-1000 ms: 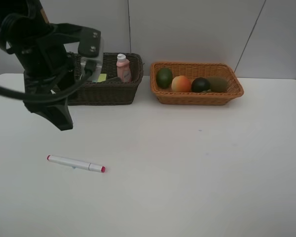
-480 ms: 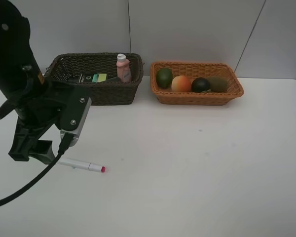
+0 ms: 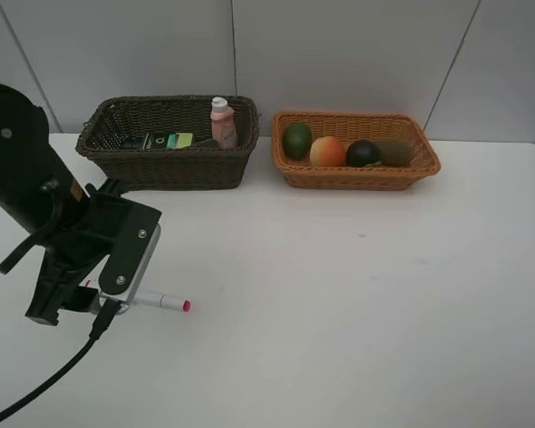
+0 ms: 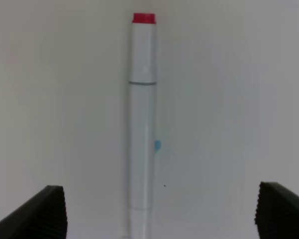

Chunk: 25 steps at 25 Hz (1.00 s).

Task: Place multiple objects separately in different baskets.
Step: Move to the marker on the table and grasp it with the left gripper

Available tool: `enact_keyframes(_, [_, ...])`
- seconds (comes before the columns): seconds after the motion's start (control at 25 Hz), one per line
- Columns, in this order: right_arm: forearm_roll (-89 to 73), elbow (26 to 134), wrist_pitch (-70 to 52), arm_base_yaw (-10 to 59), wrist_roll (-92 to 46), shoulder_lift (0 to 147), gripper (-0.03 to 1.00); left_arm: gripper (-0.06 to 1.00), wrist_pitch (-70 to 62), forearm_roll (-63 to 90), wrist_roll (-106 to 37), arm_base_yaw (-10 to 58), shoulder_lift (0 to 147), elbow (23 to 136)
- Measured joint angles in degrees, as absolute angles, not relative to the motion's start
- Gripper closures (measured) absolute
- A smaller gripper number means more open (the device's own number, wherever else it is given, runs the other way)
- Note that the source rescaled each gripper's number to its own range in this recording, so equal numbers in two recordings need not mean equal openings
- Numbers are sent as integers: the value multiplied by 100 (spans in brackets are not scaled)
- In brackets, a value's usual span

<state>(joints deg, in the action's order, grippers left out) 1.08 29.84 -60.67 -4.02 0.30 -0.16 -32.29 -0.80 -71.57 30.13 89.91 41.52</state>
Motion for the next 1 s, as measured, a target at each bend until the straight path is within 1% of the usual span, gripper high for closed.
enact_keyframes(0.2, [108,2984,-6067,-402,35,-16,-1,-5,-2905,-74,-7340,3013,9070,3932])
enact_keyframes(0.64, [108,2984,-6067,-402,35,-16,-1,-5,-2395,0,-7358,3013,9955,3898])
enact_keyframes(1.0, [108,2984,-6067,-402,35,-16,-1,-5,-2027,0,-7358,3013,10053,3898])
